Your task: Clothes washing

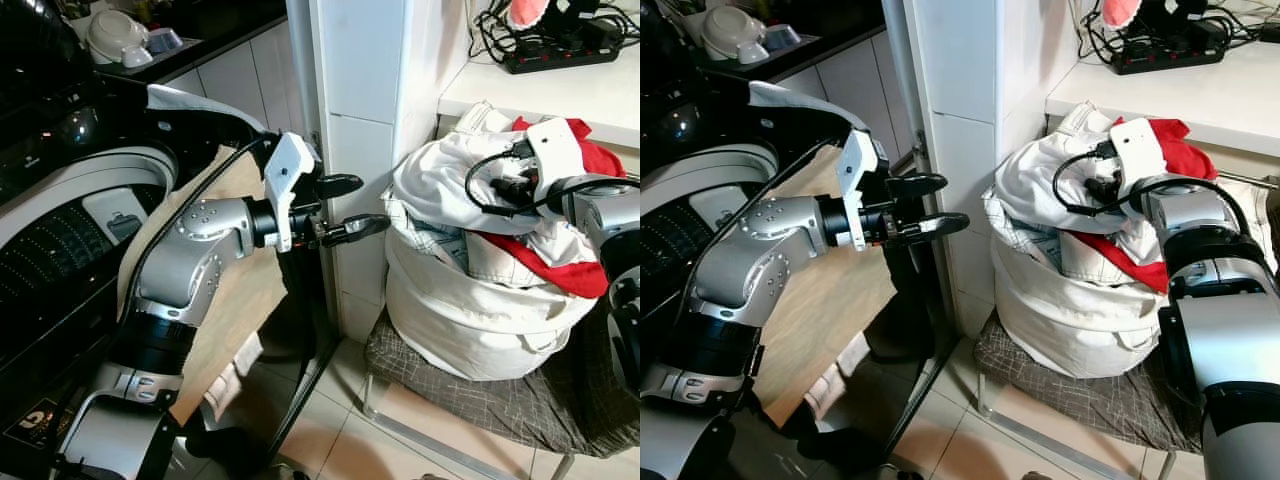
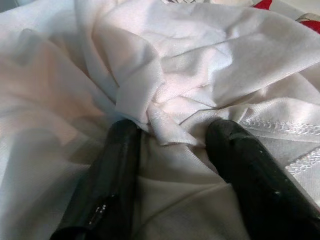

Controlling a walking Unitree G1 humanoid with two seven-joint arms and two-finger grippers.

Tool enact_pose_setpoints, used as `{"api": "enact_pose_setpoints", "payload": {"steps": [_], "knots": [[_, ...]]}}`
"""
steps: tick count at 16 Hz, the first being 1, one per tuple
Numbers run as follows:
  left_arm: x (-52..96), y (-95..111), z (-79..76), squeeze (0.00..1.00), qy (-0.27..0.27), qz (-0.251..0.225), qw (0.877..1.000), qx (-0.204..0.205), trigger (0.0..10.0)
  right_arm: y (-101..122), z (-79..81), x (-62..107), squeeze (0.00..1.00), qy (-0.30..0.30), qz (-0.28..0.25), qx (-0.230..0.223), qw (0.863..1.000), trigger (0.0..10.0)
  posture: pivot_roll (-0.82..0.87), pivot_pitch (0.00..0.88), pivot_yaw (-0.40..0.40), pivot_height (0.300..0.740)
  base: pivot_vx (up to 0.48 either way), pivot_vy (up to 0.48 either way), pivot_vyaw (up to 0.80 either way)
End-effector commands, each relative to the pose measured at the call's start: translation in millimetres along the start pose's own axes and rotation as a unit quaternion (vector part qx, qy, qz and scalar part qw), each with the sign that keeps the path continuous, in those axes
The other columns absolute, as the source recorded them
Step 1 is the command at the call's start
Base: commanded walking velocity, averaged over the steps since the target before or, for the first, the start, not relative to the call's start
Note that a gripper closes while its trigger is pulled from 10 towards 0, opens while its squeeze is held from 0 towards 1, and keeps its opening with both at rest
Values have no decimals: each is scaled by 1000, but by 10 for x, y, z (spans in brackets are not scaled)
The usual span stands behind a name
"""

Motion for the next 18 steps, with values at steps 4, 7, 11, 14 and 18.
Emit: {"api": "enact_pose_setpoints", "payload": {"steps": [4,7,11,14,18], "knots": [[-13,-3,-18,0,1,5,1000,1,10000,-9,-33,2,0,-8,-2,-24,1000,0,-126,0,133,740,0,0,0],[14,-1,28,0,12,2,1000,3,10000,124,-124,40,0,-20,-39,-59,997,0,-135,0,138,740,0,0,0],[23,-3,121,0,35,-1,999,9,10000,192,-189,80,0,-18,-65,-105,992,0,-147,0,149,740,0,0,0],[1,57,230,0,67,-15,998,5,10000,341,-318,156,0,-26,-106,-143,984,0,-150,0,150,740,0,0,0],[31,284,517,0,155,-62,986,-14,10000,972,-600,482,0,-26,-236,-183,954,0,-157,0,147,740,0,0,0]]}}
Point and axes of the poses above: a point about 5 cm out from each wrist's last joint towards the gripper, its own x axis pointing back from the gripper into the wrist, its own y axis along the axis of the wrist's last joint, z = x × y, the point moved 6 cm from there along -x, pointing out of the wrist towards the gripper, and after that the axes turned 4 degrees about x, right-handed, at the moved point
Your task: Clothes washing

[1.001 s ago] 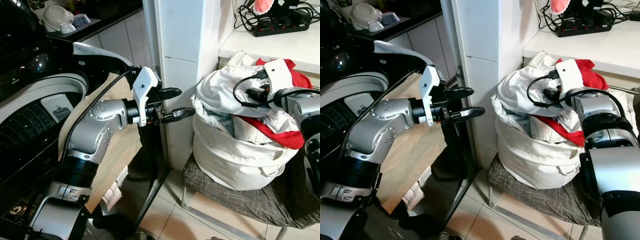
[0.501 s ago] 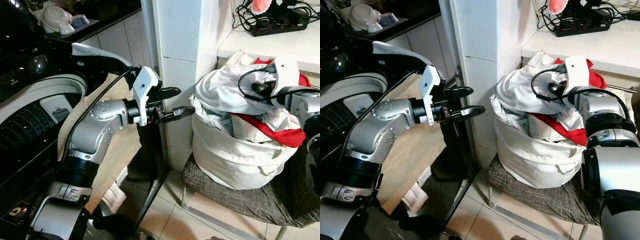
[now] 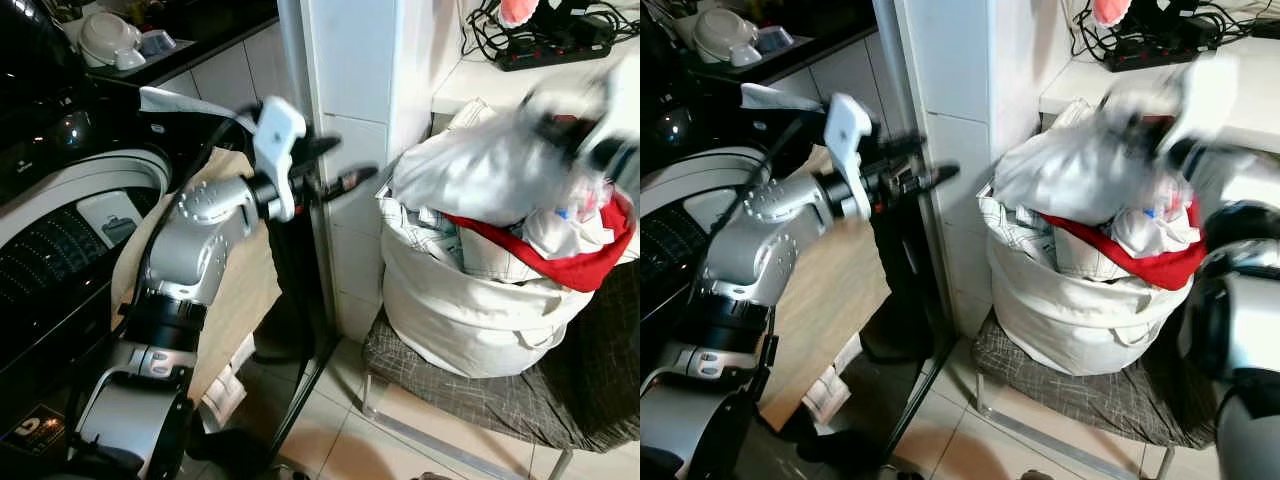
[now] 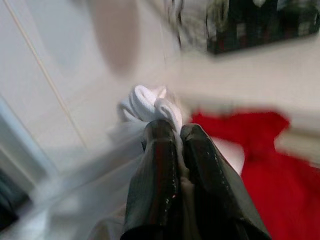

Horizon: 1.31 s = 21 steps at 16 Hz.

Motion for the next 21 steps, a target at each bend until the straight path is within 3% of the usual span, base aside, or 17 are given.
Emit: {"api": "enact_pose_setpoints", "payload": {"steps": [1,3,5,6,7,8,9,10,11,12,14,16,18,20,21], "knots": [[10,83,119,0,28,-12,999,-11,10000,413,72,37,0,29,-62,-21,997,0,-161,0,149,740,0,0,0],[-14,176,145,0,38,-35,999,-13,10000,635,156,93,0,64,-91,-39,993,0,-170,0,153,740,0,0,0],[-83,322,74,0,28,-62,997,-37,10000,1016,356,225,0,131,-139,-66,979,0,-177,0,151,740,0,0,0],[-147,466,-61,267,-5,-92,996,-5,10000,1276,506,323,0,171,-170,-99,966,0,-180,0,147,740,0,0,0],[-179,629,-133,1000,-21,-132,990,35,10000,1371,662,378,0,205,-177,-105,957,0,-181,0,143,740,0,0,0],[-206,737,-210,1000,-35,-156,986,52,10000,1417,822,421,0,237,-180,-109,949,0,-183,0,141,740,0,0,0],[-275,809,-290,1000,-37,-170,983,62,10000,1446,1134,492,0,290,-176,-115,934,0,-185,0,139,740,0,0,0],[-301,826,-310,1000,-36,-174,982,67,10000,1449,1237,524,0,306,-175,-114,929,0,-184,0,136,740,0,0,0],[-349,866,-324,1000,-26,-190,979,66,10000,1471,1479,593,0,342,-173,-117,916,0,-187,0,130,740,0,0,0],[-368,901,-340,1000,-22,-202,977,69,10000,1488,1619,642,0,361,-171,-119,909,0,-186,0,126,740,0,0,0],[-405,838,-394,1000,-30,-190,978,87,10000,1498,1799,697,0,391,-163,-127,897,0,-186,0,120,740,0,0,0],[-410,754,-297,1000,2,-177,981,82,10000,1531,1862,749,0,403,-164,-142,889,0,-183,0,116,740,0,0,0],[-411,679,-225,1000,27,-153,987,49,10000,1565,1902,803,0,413,-166,-152,883,0,-181,0,113,740,0,0,0],[-412,556,-122,1000,65,-106,991,-42,10000,1631,1953,897,0,428,-170,-169,871,0,-179,0,113,740,0,0,0],[-415,537,-130,1000,60,-103,992,-40,10000,1643,1962,916,0,431,-171,-171,869,0,-179,0,116,740,0,0,0]]}}
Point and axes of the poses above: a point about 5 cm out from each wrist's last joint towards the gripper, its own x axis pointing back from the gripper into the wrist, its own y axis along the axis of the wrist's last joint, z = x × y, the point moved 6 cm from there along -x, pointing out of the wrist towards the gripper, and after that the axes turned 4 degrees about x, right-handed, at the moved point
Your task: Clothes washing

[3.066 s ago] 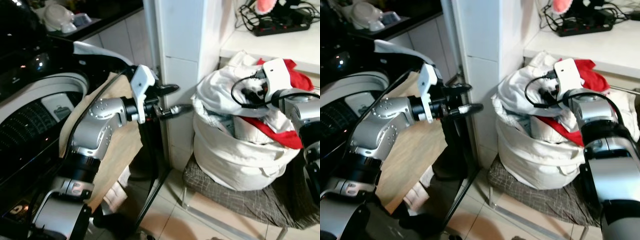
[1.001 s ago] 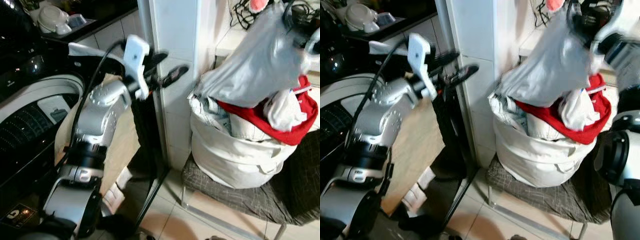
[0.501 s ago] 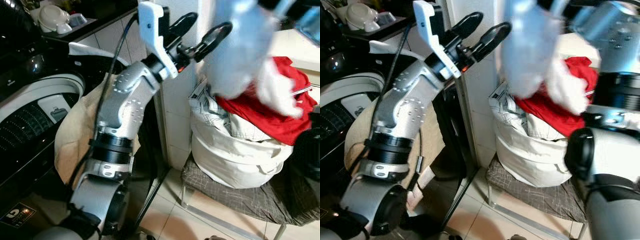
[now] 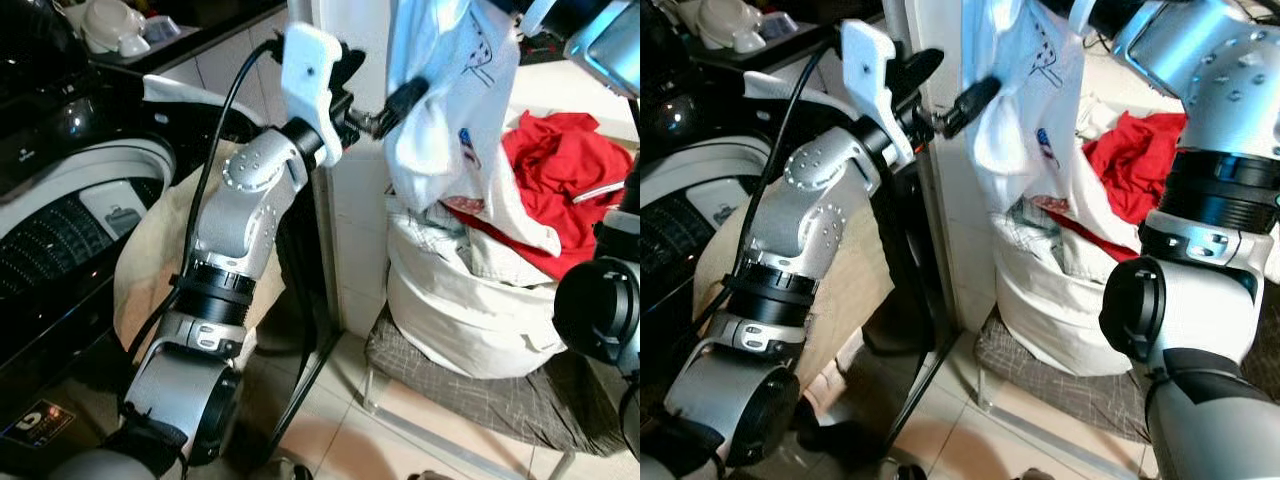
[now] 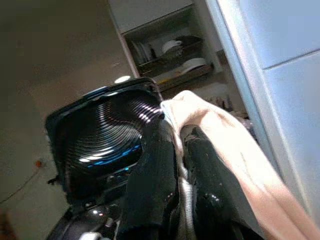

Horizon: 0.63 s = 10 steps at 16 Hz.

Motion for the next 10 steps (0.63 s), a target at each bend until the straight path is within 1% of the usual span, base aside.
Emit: {"api": "enact_pose_setpoints", "payload": {"steps": [1,2,3,4,5,6,7,10], "knots": [[14,4,-22,1000,-10,-6,1000,7,10000,97,181,-36,0,29,-11,7,999,0,-182,0,121,740,0,0,0],[15,24,-106,1000,-35,-15,999,23,0,88,191,-32,0,28,-8,9,1000,0,-183,0,125,740,0,0,0],[14,-22,-133,63,-41,-6,999,22,0,79,181,-20,0,21,-8,5,1000,0,-186,0,131,740,0,0,0],[3,-30,-87,0,-23,-9,999,27,0,76,182,-13,0,19,-10,2,1000,0,-188,0,135,740,0,0,0],[-1,-28,-70,0,-17,-11,999,31,0,74,185,-12,0,18,-10,1,1000,0,-188,0,135,740,0,0,0],[-7,42,-75,0,-23,-31,997,71,0,68,210,-5,0,23,-10,-5,1000,0,-190,0,137,740,0,0,0],[-6,78,-83,0,-28,-40,995,92,0,58,222,-1,0,24,-10,-7,1000,0,-191,0,138,740,0,0,0],[6,44,-49,0,-18,-33,995,97,0,13,246,7,0,28,-5,-13,1000,0,-190,0,137,740,0,0,0]]}}
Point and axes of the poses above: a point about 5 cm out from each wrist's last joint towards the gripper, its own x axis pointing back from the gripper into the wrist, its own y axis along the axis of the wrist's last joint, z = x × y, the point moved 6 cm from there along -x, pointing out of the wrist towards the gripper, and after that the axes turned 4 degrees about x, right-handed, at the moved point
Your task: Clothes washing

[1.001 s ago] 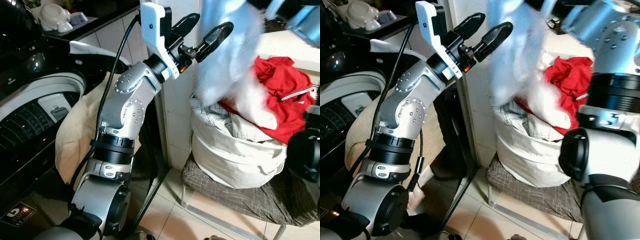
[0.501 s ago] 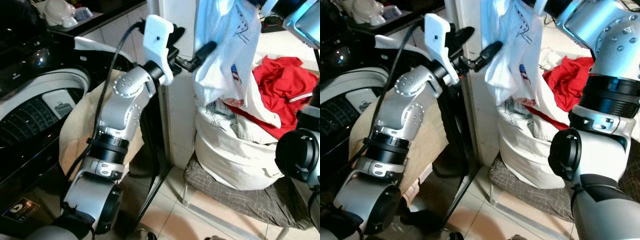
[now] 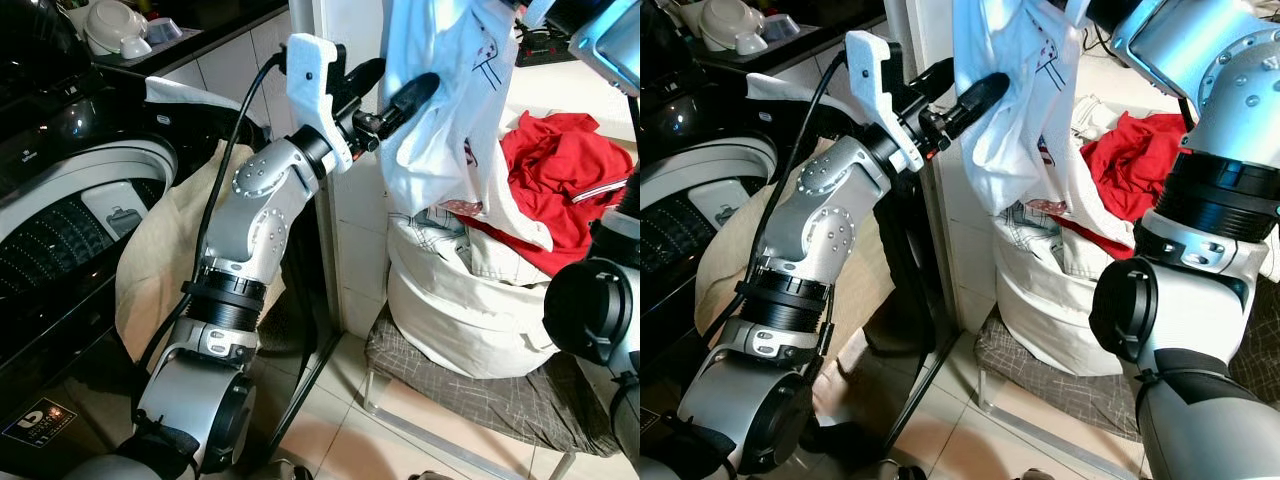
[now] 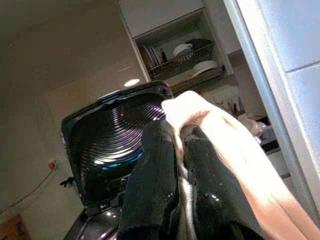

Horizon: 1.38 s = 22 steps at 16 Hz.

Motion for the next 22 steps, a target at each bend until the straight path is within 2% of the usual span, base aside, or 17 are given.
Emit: {"api": "enact_pose_setpoints", "payload": {"steps": [1,6,12,13,14,18,20,21,22], "knots": [[18,30,55,0,11,0,1000,-2,0,-15,81,1,0,14,0,0,1000,0,-189,0,137,740,0,0,0],[21,97,68,0,12,-16,1000,17,0,-32,113,2,0,17,-1,-5,1000,0,-186,0,136,740,0,0,0],[36,249,209,0,41,-45,997,44,0,-50,77,38,0,6,0,-1,1000,0,-179,0,136,740,0,0,0],[41,280,241,0,47,-50,997,46,0,-51,59,48,0,0,1,8,1000,10000,-180,0,137,740,0,0,0],[43,309,263,0,51,-55,996,48,0,-54,88,54,1000,11,0,7,1000,10000,-177,0,139,740,0,0,0],[76,517,459,0,94,-93,990,54,0,-131,84,147,1000,8,14,22,1000,10000,-173,0,149,740,0,0,0],[119,730,644,0,127,-112,985,22,0,-186,47,233,1000,-10,29,34,999,10000,-171,0,149,740,0,0,0],[148,872,752,0,147,-119,982,-11,0,-207,3,278,1000,-29,40,55,997,10000,-169,0,149,740,0,0,0],[178,1014,866,0,166,-123,977,-43,0,-306,-87,356,1000,-64,75,103,990,10000,-163,0,145,740,0,0,0]]}}
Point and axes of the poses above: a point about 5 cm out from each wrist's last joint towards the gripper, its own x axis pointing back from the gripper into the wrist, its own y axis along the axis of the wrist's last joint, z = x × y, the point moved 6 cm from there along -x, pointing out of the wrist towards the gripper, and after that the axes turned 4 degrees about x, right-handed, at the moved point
